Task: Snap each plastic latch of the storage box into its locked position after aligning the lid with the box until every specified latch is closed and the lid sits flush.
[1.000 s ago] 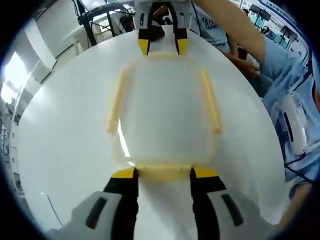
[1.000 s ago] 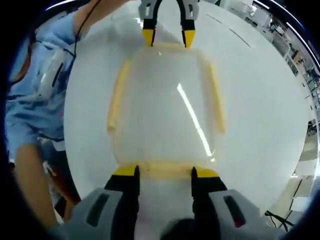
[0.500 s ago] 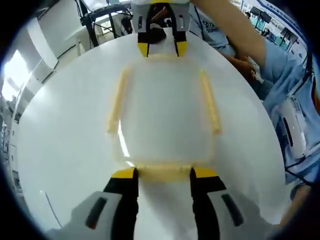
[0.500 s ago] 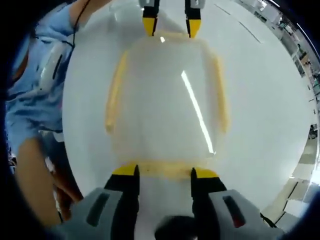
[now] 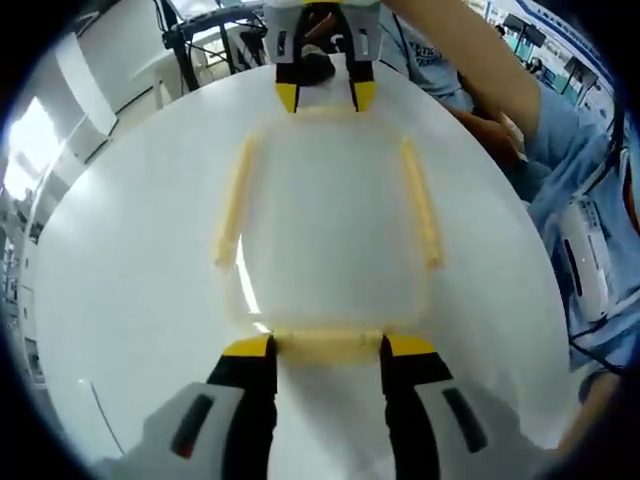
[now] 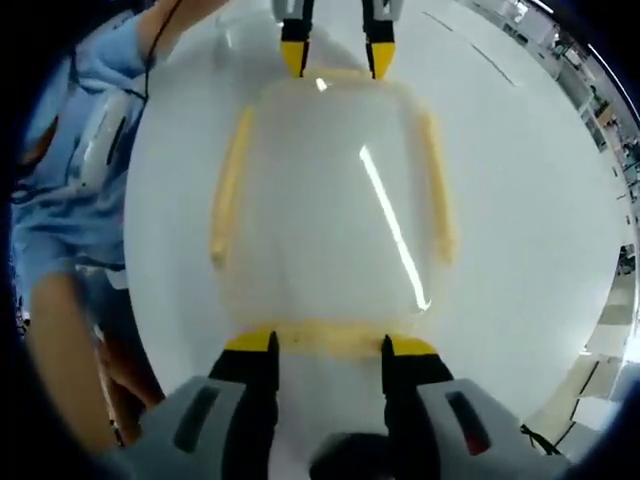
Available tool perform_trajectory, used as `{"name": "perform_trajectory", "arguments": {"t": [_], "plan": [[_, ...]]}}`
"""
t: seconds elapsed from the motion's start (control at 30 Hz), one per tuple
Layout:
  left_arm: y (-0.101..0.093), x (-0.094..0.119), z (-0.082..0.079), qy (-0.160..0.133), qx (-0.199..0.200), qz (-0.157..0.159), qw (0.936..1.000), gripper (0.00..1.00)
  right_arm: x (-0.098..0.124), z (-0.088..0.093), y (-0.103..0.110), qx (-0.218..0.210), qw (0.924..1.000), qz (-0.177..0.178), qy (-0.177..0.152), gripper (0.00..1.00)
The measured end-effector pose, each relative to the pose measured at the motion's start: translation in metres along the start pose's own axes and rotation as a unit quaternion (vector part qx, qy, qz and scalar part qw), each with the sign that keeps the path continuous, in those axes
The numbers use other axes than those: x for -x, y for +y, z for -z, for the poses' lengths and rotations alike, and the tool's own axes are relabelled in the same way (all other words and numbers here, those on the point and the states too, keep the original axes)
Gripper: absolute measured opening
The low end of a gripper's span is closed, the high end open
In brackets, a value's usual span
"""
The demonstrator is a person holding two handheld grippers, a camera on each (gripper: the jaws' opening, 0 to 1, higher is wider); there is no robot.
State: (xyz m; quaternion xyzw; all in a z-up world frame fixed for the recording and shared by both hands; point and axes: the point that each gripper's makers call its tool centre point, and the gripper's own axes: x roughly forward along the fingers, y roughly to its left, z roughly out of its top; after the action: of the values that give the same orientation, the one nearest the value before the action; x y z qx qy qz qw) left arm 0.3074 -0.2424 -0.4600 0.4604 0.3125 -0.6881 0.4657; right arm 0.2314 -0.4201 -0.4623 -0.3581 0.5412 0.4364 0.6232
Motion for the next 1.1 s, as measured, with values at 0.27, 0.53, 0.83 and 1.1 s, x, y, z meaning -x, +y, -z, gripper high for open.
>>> {"name": "perform_trajectory", "arguments": {"t": [0.27,0.53,0.83,1.1], "plan": [[-0.0002,0.0002,0.0013,0.022,0.001,-0.001,0.9998,0.41,-0.0002,0.0003,0.0001,0.007,1.0000,-0.001,0.000,0.41],[0.0002,0.0011,0.0016,0.009,0.008,-0.002,0.9999,0.41,-0.0017,-0.0009,-0.0001,0.009,0.9997,-0.002,0.021,0.41],[0.0002,0.0016,0.0019,0.016,0.009,-0.002,0.9998,0.40,-0.0009,0.0002,-0.0018,0.007,0.9995,-0.002,0.029,0.41],[0.0002,0.0019,0.0020,0.027,0.008,-0.002,0.9996,0.40,-0.0006,-0.0002,-0.0030,0.008,0.9996,-0.002,0.026,0.41]]}}
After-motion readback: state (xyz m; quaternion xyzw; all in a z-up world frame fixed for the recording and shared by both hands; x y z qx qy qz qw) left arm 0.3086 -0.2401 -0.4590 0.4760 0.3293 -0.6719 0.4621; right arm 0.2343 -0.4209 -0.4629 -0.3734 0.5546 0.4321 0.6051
